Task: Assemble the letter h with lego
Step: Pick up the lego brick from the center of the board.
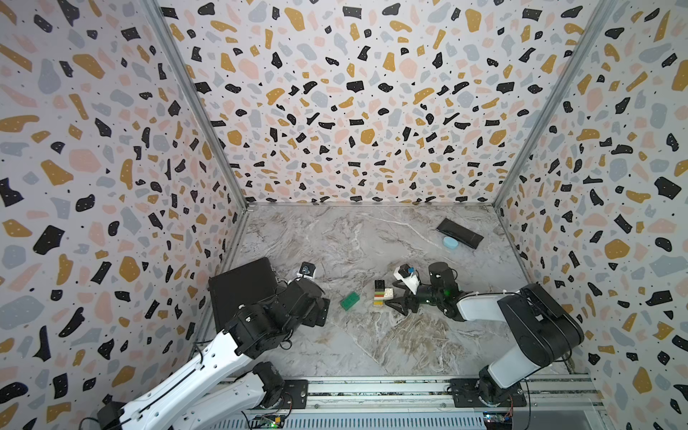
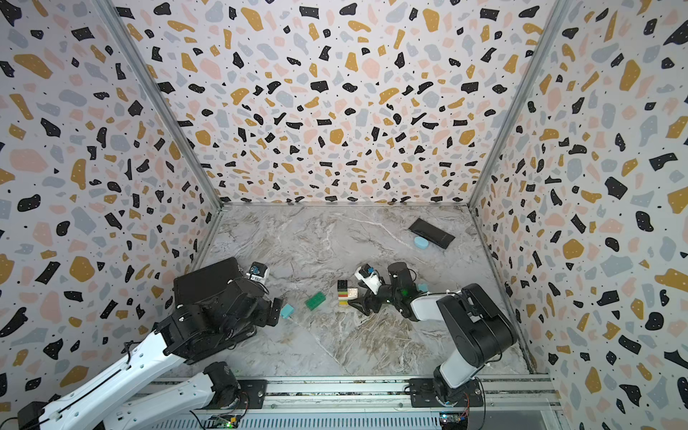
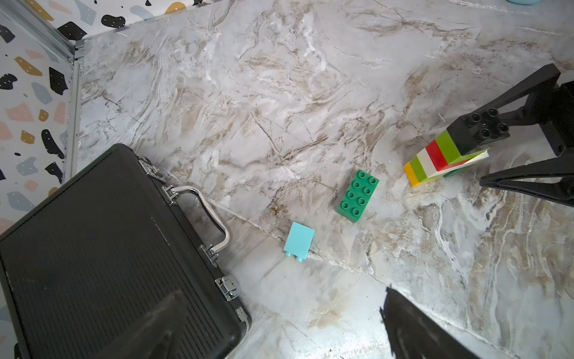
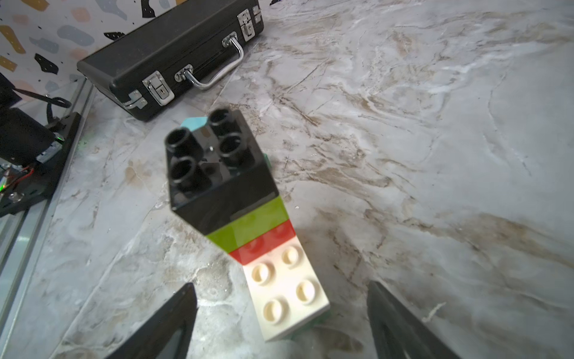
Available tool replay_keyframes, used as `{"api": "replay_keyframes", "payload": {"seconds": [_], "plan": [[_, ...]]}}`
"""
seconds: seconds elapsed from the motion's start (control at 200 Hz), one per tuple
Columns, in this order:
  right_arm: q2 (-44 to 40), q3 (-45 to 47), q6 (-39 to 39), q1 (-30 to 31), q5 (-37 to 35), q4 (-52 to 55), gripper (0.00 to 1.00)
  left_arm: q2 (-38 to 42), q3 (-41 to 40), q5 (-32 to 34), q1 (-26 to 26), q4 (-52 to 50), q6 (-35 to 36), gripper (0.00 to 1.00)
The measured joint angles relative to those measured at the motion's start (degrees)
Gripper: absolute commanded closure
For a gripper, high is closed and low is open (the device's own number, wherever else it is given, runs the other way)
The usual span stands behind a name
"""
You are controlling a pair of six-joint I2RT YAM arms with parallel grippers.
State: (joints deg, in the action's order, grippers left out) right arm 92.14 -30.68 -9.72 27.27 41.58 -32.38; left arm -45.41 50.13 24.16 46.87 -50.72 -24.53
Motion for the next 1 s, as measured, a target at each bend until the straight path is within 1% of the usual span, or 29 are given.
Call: {"api": "replay_keyframes", "payload": {"seconds": [0.295, 0.39, 0.691, 1.001], "plan": [[2.93, -3.02, -3.13, 0.52, -0.28, 3.89, 0.23, 0.11, 0.0, -0.15, 0.0, 0.0, 0.02, 0.01], [3.13, -3.41, -3.63, 0.72, -0.55, 4.94, 0.28, 0.11, 0.0, -0.33, -0.28, 0.0, 0.02, 0.01], [3.43, -4.96, -3.85, 1.05, -0.72, 6.21, 0.38, 0.07, 0.0, -1.03, -0.52, 0.0, 0.02, 0.01], [3.93, -6.34, -3.85, 1.27, -0.94, 8.76, 0.52, 0.07, 0.0, -1.16, -0.63, 0.0, 0.02, 0.01]]}}
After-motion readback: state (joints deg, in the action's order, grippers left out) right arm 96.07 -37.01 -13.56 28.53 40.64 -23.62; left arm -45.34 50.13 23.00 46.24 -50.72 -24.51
